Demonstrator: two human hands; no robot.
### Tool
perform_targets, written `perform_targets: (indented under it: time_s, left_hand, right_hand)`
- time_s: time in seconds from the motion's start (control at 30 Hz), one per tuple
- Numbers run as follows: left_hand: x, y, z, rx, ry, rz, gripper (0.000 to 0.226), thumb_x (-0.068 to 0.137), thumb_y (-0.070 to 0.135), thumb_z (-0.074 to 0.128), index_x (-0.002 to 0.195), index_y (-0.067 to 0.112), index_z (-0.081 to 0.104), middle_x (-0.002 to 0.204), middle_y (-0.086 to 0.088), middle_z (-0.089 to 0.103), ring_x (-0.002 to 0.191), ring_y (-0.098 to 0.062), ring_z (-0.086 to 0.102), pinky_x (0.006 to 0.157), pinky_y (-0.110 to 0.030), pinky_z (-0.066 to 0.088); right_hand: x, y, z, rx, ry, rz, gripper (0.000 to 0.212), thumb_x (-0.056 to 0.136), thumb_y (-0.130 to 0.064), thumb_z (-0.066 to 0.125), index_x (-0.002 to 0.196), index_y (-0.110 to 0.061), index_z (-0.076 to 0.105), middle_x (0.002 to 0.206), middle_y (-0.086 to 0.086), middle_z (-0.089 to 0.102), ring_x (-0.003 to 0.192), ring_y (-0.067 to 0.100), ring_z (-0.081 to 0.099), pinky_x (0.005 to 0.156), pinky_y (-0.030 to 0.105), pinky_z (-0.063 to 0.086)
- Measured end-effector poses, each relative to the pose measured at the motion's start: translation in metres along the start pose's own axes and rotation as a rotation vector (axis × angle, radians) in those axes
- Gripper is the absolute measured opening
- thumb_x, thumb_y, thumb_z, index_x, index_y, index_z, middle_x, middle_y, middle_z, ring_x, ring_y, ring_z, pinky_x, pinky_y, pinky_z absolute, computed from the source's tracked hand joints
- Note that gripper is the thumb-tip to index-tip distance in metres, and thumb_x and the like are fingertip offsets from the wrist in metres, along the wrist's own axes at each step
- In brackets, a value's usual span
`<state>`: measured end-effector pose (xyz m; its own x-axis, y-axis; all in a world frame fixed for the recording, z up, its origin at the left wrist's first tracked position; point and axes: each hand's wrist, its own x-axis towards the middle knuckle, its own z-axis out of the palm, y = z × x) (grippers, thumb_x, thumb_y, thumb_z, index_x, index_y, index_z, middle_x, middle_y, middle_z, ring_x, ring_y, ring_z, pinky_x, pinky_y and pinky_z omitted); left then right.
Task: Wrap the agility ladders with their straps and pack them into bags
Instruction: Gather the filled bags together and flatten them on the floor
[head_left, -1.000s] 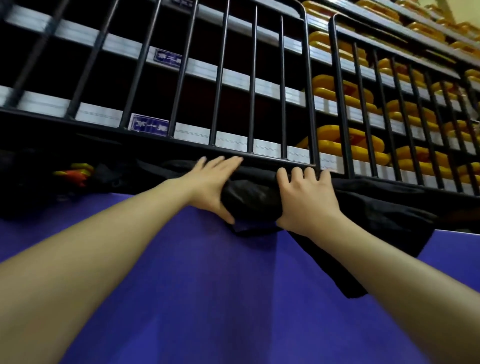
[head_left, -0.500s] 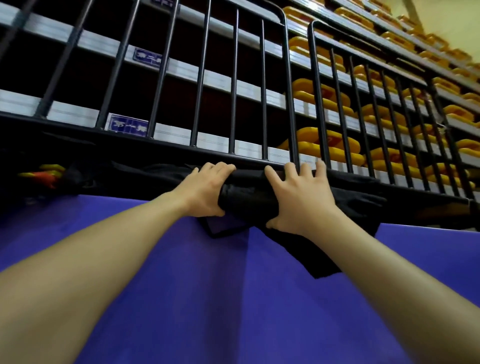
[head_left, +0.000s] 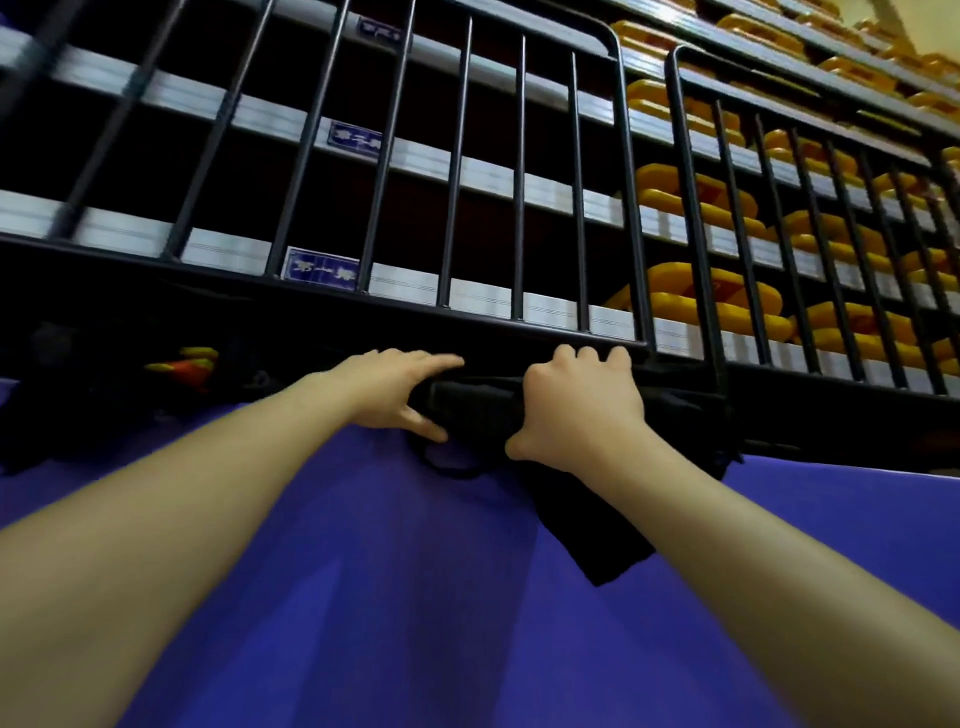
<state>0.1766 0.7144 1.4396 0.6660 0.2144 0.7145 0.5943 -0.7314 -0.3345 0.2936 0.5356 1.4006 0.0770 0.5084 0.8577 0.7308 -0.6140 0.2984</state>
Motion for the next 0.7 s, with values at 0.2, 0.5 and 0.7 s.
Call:
perform_targets:
  time_s: [0.2,0.5,0.7]
  left_hand:
    - [-0.008,0.056,0.021,-0.041,0.425,0.179,0.083,0.069,0.049,0.076,0.136,0.013,0.044,0.118,-0.002,0.062,0.106,-0.025,0.058,0.09,-0.034,0.042]
    - [-0.009,0.055,0.035,-0.204,0.62,0.192,0.063,0.066,0.018,0.083,0.124,0.016,0.061,0.104,-0.003,0.07,0.088,-0.029,0.065,0.076,-0.04,0.049]
    - [-0.015,0.059,0.03,0.033,0.692,0.2,0.083,0.047,0.031,0.09,0.119,0.006,0.055,0.102,-0.011,0.066,0.085,-0.032,0.065,0.068,-0.041,0.053]
  right_hand:
    - [-0.001,-0.015,0.002,-0.021,0.059,-0.006,0.049,0.079,-0.051,0.062,0.116,-0.019,0.057,0.114,0.009,0.054,0.106,0.029,0.049,0.096,0.043,0.031]
    - [-0.023,0.025,0.007,0.057,0.375,-0.038,0.075,0.077,-0.079,0.034,0.11,-0.017,0.06,0.109,0.006,0.059,0.1,0.032,0.056,0.086,0.049,0.038]
    - [-0.039,0.025,0.03,0.372,0.391,0.078,0.08,0.076,-0.075,0.042,0.129,-0.015,0.047,0.118,0.007,0.048,0.095,0.031,0.056,0.064,0.038,0.049]
